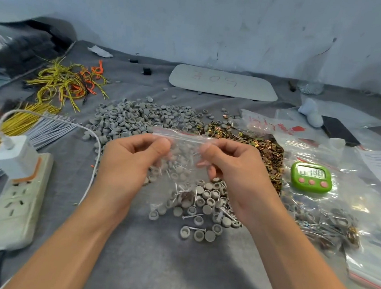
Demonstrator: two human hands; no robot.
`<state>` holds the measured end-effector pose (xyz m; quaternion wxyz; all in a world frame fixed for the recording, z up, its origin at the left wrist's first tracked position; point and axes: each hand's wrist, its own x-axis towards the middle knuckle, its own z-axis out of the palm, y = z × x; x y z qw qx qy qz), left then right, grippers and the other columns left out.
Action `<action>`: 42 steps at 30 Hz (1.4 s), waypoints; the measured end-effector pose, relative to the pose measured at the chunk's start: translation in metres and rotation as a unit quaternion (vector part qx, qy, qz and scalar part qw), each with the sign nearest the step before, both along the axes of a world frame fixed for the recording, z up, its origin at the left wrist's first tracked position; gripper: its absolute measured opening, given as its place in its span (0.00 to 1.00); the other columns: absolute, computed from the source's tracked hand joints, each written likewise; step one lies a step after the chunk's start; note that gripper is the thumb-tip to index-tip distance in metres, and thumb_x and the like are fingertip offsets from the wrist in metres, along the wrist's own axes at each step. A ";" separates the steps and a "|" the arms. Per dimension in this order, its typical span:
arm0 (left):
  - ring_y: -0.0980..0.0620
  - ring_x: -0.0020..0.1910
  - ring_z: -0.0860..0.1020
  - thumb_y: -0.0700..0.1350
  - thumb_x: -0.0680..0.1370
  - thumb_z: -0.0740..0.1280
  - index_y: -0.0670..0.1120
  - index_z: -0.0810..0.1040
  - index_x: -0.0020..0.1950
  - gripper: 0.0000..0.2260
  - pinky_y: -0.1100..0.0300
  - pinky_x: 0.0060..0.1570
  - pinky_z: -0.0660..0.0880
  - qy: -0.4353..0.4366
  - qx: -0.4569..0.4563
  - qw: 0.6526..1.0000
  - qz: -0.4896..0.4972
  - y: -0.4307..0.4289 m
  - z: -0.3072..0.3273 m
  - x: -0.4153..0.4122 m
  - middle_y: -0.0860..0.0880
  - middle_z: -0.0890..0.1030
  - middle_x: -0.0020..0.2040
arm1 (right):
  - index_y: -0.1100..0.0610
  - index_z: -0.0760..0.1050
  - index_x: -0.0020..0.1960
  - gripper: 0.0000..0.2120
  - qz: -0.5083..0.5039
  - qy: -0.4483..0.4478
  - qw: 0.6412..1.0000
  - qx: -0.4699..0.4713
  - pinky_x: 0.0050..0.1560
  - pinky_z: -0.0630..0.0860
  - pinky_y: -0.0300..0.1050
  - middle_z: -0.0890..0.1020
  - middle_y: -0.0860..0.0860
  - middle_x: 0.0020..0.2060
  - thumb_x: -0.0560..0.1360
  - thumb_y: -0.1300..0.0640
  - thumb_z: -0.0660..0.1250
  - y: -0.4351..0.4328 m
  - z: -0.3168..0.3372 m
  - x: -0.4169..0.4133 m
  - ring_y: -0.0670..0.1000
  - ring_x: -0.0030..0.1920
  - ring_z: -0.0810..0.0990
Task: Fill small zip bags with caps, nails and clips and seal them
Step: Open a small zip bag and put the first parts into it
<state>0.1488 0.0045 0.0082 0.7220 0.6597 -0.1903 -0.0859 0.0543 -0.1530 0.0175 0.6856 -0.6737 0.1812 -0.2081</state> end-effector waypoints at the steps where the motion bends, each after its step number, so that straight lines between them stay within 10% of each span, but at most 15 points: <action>1: 0.55 0.38 0.80 0.49 0.71 0.75 0.55 0.89 0.41 0.03 0.72 0.37 0.76 0.006 -0.005 1.000 0.013 0.001 0.000 0.001 0.50 0.85 0.35 | 0.63 0.84 0.44 0.04 -0.007 -0.012 1.000 0.007 0.50 0.72 0.49 0.75 0.75 0.38 0.77 0.62 0.74 0.001 0.001 0.000 0.45 0.28 0.78; 15: 0.57 0.30 0.78 0.44 0.74 0.75 0.51 0.87 0.36 0.07 0.66 0.38 0.78 -0.020 0.007 0.998 0.060 -0.004 -0.001 0.004 0.48 0.85 0.33 | 0.54 0.83 0.31 0.16 -0.024 -0.078 0.996 -0.035 0.30 0.72 0.31 0.79 0.47 0.25 0.74 0.69 0.74 0.005 0.001 0.007 0.41 0.26 0.73; 25: 0.58 0.38 0.86 0.42 0.71 0.80 0.54 0.88 0.39 0.06 0.65 0.40 0.80 -0.151 0.108 0.982 0.025 0.002 0.010 -0.012 0.56 0.86 0.37 | 0.52 0.88 0.43 0.06 0.028 -0.080 0.978 -0.188 0.33 0.79 0.56 0.86 0.52 0.34 0.75 0.62 0.75 0.013 0.000 0.005 0.61 0.34 0.82; 30: 0.63 0.36 0.84 0.41 0.72 0.79 0.56 0.87 0.39 0.10 0.73 0.36 0.75 -0.158 0.096 0.983 0.017 0.001 0.011 -0.014 0.58 0.86 0.35 | 0.57 0.86 0.38 0.11 0.056 -0.115 0.987 -0.102 0.35 0.76 0.36 0.86 0.50 0.32 0.71 0.71 0.74 0.011 -0.001 0.007 0.44 0.32 0.81; 42: 0.59 0.33 0.83 0.39 0.71 0.79 0.50 0.88 0.37 0.06 0.69 0.36 0.76 -0.079 0.081 0.994 0.003 0.003 0.005 -0.009 0.51 0.86 0.34 | 0.55 0.85 0.39 0.06 0.019 -0.079 0.985 -0.152 0.31 0.73 0.50 0.82 0.53 0.29 0.73 0.64 0.75 0.011 -0.003 0.004 0.51 0.30 0.75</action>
